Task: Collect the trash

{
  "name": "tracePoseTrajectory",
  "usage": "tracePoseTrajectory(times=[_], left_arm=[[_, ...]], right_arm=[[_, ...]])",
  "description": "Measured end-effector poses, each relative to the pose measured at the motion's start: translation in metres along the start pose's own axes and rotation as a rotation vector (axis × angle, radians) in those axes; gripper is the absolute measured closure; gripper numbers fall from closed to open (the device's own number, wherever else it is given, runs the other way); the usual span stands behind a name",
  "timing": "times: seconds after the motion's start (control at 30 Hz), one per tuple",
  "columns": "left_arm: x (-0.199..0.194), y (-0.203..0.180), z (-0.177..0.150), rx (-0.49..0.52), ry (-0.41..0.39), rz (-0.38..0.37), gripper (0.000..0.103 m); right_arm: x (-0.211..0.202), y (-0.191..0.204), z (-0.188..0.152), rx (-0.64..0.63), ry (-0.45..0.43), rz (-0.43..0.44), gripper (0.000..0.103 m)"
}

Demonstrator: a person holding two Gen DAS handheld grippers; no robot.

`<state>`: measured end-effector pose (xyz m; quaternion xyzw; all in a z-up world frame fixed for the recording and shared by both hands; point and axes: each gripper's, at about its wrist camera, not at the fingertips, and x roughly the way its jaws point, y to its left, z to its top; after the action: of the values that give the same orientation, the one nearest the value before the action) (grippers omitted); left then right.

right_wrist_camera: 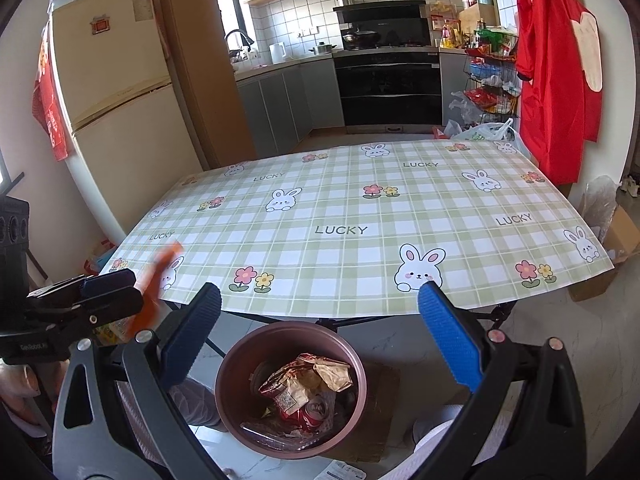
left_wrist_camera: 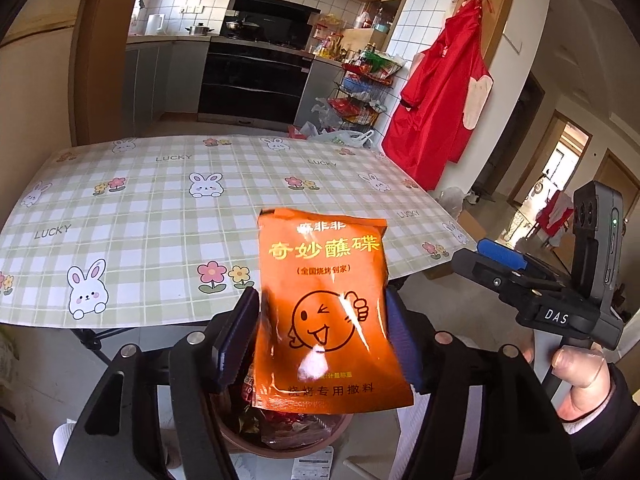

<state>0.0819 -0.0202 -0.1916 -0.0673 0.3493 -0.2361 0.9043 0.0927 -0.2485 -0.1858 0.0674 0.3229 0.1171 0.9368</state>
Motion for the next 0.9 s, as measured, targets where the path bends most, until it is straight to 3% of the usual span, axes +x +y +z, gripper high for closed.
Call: tracePoseTrajectory(times=[0.07,0.2,0.4,0.73,0.9], left_arm=[[0.002,-0.001,0.001,0.005,-0.001,-0.006,0.021],[0.003,0.001,0.003,-0.003,-0.003,0.002,0.019],[-0.024,0.006,0.013,-0.012,-0.082,0.06,0.009],[-0.086,-0.008,0.055,0.061,-0.257,0.209,0.006],[-0.112,-0.012,0.067,0.071,-0.318,0.23,0.006]], right_arm=[[-0.001,-0.001,0.0,0.002,-0.001,-0.001,0.006],[-0.003,-0.003,0.0,0.005,-0.003,-0.008,0.006],[-0.013,0.0,0.012,0.0,-0.005,-0.063,0.006],[-0.063,0.02,0.061,-0.104,-0.127,-0.13,0.006],[-0.081,0.024,0.076,-0.137,-0.162,-0.157,0.006]])
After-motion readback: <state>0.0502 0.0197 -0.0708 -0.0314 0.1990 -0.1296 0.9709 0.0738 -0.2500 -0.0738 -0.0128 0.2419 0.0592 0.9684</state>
